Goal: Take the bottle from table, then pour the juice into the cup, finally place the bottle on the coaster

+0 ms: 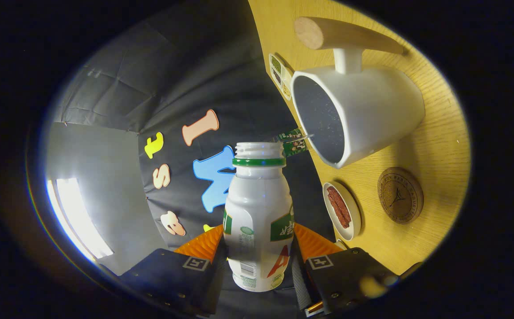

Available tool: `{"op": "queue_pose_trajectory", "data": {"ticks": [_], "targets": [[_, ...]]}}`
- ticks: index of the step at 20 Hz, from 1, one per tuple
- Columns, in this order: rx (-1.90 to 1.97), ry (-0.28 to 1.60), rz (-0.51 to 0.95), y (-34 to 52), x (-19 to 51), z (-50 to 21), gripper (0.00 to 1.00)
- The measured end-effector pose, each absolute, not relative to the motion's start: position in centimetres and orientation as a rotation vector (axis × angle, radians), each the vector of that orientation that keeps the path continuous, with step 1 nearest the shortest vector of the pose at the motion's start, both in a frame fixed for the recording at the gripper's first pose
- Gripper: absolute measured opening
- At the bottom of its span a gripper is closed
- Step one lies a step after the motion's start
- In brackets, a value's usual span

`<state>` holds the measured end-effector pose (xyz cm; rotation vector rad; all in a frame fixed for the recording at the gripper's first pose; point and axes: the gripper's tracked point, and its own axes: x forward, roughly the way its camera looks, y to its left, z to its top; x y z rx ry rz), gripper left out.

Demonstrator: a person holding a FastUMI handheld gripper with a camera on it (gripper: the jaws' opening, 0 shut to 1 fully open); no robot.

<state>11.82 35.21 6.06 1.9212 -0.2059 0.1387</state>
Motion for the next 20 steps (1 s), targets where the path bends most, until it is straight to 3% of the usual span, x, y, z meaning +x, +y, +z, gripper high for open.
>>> {"op": "queue_pose_trajectory", "data": {"ticks": [20], "targets": [[1.951, -0.226, 0.129, 34.54, 11.66, 5.57, 0.66]]}}
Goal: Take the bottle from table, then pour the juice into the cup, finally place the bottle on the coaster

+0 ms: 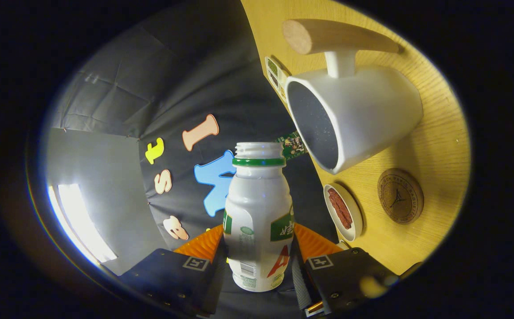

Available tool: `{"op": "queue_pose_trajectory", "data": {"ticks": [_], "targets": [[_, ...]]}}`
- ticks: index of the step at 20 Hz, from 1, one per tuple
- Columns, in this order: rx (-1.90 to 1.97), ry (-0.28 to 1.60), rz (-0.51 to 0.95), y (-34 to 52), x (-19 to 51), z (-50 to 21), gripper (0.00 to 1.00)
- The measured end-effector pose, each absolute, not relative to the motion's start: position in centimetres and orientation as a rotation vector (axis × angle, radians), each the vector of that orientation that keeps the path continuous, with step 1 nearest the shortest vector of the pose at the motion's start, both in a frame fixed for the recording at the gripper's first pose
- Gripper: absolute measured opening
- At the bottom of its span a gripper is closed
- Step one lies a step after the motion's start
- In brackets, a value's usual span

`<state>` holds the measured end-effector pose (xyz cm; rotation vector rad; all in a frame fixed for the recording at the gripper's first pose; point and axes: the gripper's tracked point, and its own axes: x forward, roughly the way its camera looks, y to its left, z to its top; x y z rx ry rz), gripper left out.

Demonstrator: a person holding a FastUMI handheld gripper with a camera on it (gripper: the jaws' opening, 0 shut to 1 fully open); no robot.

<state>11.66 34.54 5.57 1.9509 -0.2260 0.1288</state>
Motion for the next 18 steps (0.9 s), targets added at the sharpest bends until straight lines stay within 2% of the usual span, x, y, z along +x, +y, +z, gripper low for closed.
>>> {"op": "queue_pose_trajectory", "data": {"ticks": [18], "targets": [[1.964, -0.218, 0.117, 34.18, 11.84, 4.87, 0.66]]}}
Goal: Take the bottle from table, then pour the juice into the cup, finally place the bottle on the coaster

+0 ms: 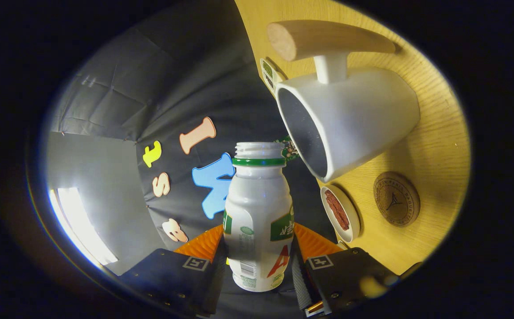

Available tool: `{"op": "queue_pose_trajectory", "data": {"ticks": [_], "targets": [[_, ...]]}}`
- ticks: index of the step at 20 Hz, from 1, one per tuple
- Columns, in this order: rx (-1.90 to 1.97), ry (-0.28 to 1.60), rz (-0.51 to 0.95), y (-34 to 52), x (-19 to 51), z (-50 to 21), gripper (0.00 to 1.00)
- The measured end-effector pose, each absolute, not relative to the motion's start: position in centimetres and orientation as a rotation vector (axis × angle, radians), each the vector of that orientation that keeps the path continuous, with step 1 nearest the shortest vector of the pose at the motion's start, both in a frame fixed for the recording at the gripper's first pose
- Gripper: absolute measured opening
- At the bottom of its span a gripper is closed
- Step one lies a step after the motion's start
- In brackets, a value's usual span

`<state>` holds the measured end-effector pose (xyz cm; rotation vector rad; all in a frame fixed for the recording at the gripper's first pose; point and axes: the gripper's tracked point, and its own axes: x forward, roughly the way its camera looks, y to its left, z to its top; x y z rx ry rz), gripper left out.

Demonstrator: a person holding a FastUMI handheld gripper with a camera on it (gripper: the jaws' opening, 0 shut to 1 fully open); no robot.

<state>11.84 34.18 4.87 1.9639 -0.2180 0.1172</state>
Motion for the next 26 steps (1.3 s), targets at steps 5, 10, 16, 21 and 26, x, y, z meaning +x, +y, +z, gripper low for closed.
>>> {"op": "queue_pose_trajectory", "data": {"ticks": [5, 10, 16, 21, 26], "targets": [[1.962, -0.218, 0.113, 34.0, 11.8, 4.8, 0.66], [1.959, -0.215, 0.116, 34.2, 11.7, 4.7, 0.66], [1.860, -0.199, 0.084, 34.4, 11.9, 4.4, 0.66], [1.643, -0.130, 0.023, 35.0, 12.4, 3.1, 0.66], [1.414, -0.108, 0.011, 35.4, 12.6, 2.9, 0.66]]}}
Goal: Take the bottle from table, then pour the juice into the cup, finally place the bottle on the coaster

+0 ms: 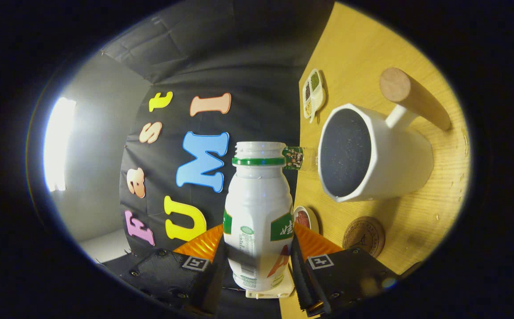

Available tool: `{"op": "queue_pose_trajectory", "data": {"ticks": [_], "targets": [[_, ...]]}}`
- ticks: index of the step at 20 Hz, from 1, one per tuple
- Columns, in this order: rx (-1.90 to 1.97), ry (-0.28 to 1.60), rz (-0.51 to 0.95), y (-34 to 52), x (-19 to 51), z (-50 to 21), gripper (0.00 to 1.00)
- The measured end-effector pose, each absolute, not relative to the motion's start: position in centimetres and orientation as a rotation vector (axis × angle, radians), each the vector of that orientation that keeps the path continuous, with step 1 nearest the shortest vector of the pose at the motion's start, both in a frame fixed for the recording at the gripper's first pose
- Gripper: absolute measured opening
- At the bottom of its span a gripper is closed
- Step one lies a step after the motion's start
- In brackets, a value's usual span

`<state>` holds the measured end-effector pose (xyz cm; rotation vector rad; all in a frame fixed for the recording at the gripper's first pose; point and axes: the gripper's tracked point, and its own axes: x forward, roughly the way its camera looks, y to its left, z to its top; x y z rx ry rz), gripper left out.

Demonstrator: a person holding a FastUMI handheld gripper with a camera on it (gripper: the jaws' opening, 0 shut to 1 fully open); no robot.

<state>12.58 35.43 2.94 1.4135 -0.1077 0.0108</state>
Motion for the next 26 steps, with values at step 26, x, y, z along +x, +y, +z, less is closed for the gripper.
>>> {"op": "queue_pose_trajectory", "data": {"ticks": [26], "targets": [[-0.005, 0.023, -0.228, 37.9, 13.2, 2.2, 0.66]]}}
